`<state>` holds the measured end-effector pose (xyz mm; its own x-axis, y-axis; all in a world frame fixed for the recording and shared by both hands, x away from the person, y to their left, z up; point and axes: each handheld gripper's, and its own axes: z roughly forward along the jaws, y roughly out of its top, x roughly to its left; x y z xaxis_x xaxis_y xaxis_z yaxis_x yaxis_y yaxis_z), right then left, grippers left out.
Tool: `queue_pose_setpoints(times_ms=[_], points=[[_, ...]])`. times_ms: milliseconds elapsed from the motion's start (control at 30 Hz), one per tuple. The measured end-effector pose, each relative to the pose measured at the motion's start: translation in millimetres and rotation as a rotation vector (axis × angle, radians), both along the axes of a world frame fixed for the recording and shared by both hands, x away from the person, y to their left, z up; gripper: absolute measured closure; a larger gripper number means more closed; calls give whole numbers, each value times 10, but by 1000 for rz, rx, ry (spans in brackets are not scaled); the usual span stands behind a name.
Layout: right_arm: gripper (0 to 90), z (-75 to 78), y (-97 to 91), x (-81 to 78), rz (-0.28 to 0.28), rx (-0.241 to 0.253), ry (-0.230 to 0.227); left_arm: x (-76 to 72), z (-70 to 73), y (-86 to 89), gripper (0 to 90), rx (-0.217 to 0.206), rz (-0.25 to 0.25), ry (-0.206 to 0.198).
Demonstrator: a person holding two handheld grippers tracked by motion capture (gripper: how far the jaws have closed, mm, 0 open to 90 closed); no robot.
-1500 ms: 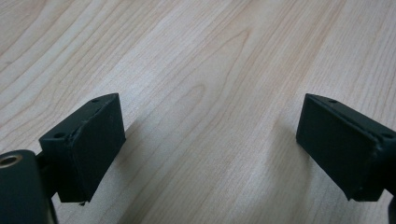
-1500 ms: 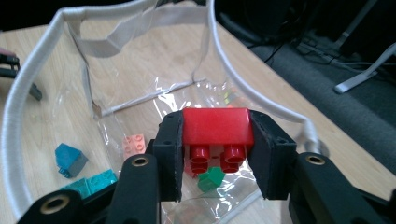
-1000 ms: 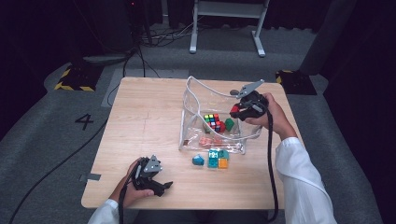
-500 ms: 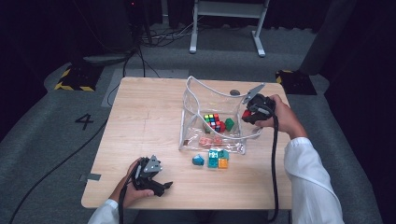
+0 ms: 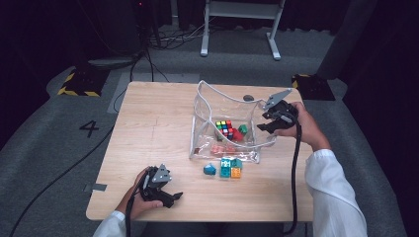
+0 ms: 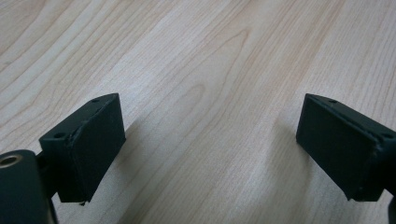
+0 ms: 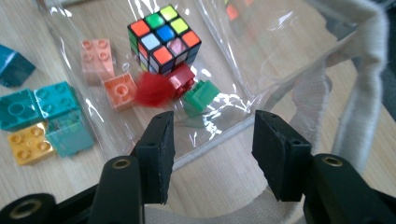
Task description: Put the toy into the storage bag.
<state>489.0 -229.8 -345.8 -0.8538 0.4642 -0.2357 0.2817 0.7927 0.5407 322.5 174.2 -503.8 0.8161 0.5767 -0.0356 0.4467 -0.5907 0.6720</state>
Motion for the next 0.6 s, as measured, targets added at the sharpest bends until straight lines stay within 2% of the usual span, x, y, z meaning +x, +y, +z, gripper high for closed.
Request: queue_pose_setpoints(times_ms=[167, 233, 267, 300, 333, 367, 433, 467, 600], points=[[487, 65, -65, -125, -25, 92, -39, 1, 1, 1, 81, 2, -1, 0], [479, 86, -92, -173, -18, 124, -67, 0, 0, 0, 81, 0, 0, 0], [479, 86, -92, -173, -18, 124, -67, 0, 0, 0, 81, 0, 0, 0], [506, 117, -129, -262, -21, 178, -87, 0, 0, 0, 81, 0, 0, 0], [507, 130, -155, -294, -2, 195, -100, 0, 0, 0, 81, 0, 0, 0], [507, 143, -171, -329, -10, 211, -98, 0, 1, 0, 81, 2, 0, 0], [506, 166, -205, -394, -24, 232, -115, 0, 1, 0, 81, 2, 0, 0], [501, 177, -226, -409, -13, 228, -126, 0, 1, 0, 81, 2, 0, 0], [471, 217, -313, -568, -29, 279, -149, 0, 0, 0, 81, 0, 0, 0]])
